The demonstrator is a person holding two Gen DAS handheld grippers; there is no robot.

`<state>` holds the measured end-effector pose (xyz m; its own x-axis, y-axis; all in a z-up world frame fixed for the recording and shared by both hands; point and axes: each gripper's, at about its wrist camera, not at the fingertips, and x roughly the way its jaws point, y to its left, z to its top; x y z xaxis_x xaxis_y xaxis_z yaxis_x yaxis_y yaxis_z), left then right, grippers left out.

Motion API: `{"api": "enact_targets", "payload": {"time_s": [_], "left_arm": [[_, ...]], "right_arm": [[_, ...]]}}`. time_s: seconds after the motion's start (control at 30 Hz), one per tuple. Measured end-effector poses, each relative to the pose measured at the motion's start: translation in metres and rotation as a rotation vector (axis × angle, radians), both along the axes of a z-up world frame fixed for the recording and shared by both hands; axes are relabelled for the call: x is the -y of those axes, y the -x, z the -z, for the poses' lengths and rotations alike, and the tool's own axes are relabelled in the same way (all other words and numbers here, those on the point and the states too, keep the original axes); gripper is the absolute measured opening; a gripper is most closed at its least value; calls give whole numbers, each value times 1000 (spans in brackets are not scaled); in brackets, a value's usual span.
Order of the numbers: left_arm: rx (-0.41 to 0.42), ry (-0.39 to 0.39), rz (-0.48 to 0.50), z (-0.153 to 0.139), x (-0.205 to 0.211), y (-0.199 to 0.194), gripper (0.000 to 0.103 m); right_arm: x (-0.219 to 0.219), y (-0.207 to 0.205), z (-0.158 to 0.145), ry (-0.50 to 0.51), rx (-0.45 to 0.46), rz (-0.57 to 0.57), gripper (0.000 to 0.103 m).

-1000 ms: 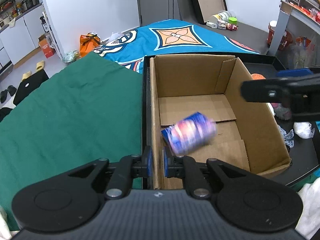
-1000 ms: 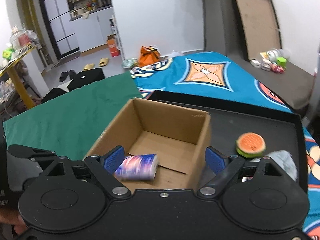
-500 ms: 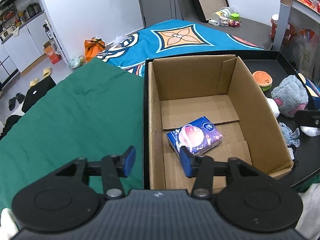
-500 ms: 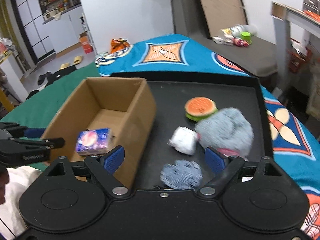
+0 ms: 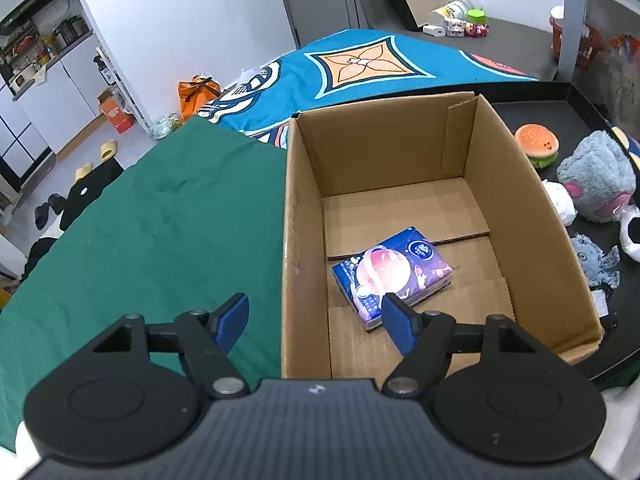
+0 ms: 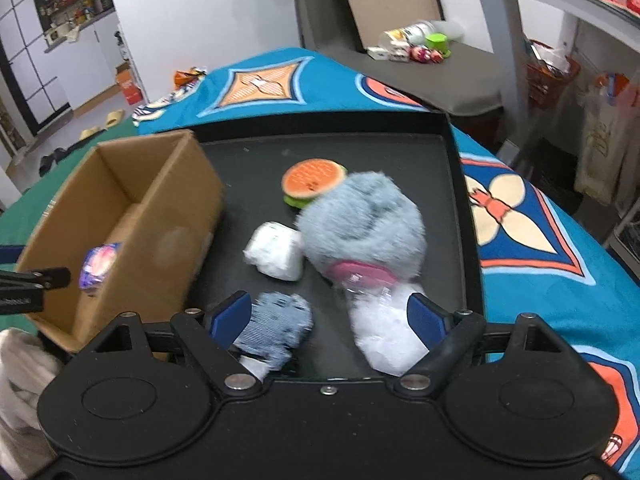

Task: Organize soft objects
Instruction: 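Grasp the clear bag of white fluff with the right gripper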

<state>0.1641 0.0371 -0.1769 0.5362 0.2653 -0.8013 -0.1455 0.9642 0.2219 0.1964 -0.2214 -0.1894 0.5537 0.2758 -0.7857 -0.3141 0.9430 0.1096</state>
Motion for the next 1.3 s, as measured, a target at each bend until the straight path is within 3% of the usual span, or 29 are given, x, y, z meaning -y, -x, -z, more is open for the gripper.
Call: {"api": "enact_targets", "payload": {"time_s": [0.37,0.53,0.67,0.73,1.3], "left_arm": [[-19,-13,-4,4,6,-12,73],[-22,-30,1,3,9,-14,73],[-28,-40,1,4,10,-15,73],[-28,-44,-1,4,11,-14,73],[-23,-46,3,2,3,-9,73]], "right_arm": [[15,-14,36,29,-84,44,74],[13,-17,50,82,-83,46,58],[9,-14,51,144,-58,17,51],[10,-14,48,152,-59,14,40],[13,-4,15,71,-15,31,35]]}}
